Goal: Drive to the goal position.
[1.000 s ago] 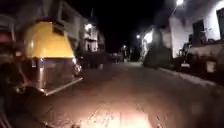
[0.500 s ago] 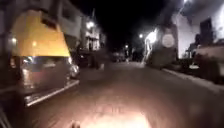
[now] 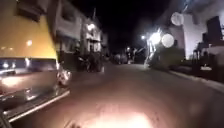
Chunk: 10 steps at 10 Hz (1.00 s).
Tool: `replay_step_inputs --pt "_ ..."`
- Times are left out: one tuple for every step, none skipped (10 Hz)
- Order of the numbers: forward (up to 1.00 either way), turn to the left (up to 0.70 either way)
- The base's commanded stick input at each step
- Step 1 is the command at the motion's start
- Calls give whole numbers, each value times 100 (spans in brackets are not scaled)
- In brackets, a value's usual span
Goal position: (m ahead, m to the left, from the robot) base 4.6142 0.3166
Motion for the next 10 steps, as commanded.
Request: replay_step_inputs --pt "100 0" --pt "100 0" --pt "100 0" --pt "100 -12" --pt "100 -27" --pt "100 -27" --pt "100 -27" --pt "100 -27" --pt "100 -27" --pt "100 -27"
